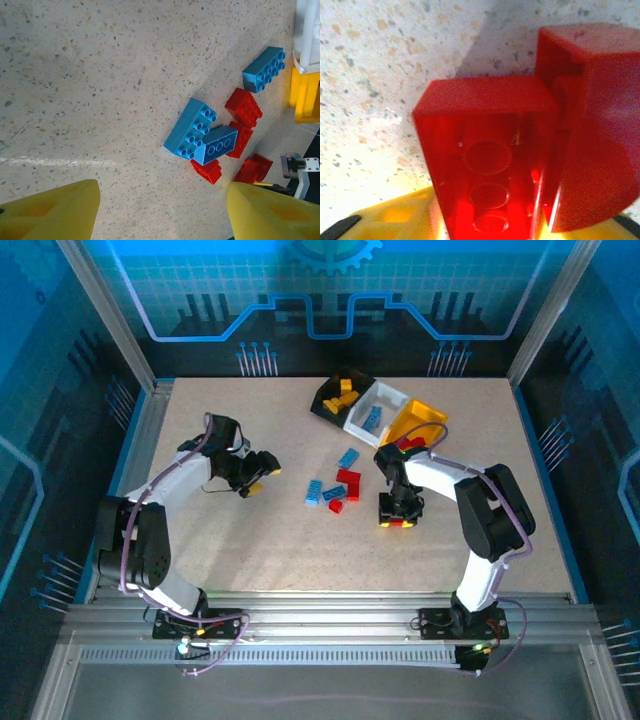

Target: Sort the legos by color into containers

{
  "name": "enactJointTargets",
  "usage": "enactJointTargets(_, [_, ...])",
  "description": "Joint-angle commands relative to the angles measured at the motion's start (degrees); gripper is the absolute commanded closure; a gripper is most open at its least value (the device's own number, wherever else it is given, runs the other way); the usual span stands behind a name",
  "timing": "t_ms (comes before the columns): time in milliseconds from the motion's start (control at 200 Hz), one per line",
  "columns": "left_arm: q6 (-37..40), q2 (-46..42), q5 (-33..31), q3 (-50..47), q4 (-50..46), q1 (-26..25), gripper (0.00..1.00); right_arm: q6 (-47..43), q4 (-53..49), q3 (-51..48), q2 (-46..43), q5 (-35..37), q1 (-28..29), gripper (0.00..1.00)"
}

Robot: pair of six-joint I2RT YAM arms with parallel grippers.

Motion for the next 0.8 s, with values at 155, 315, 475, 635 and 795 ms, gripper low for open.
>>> enactJointTargets(155, [1.6, 0.7, 0.2, 1.0, -2.0, -0.1, 0.31, 0.8, -1.6, 3.1, -0.4, 1.2, 2.5, 0.65])
enactJointTargets(315, [1.9, 1.1, 0.5, 0.5, -1.2, -0.2, 0.31, 2.1, -4.1, 8.0, -4.6, -4.1, 4.4, 0.66])
enactJointTargets(475, [1.7, 1.9, 1.1, 0.4, -0.2, -0.2, 0.31, 1.9, -6.5, 18.0, -5.2, -6.4, 2.0, 0.66])
enactJointTargets(635, [1.9, 2.0, 1.2, 1.0, -0.7, -0.2, 0.31, -1.5, -8.0, 29.7, 2.6, -6.4, -4.0, 0.65])
enactJointTargets(795, [3.3, 1.0, 0.9, 1.5, -3.3, -0.2, 0.31, -3.5, -8.6, 41.1, 12.1, -4.3, -9.9, 0.66])
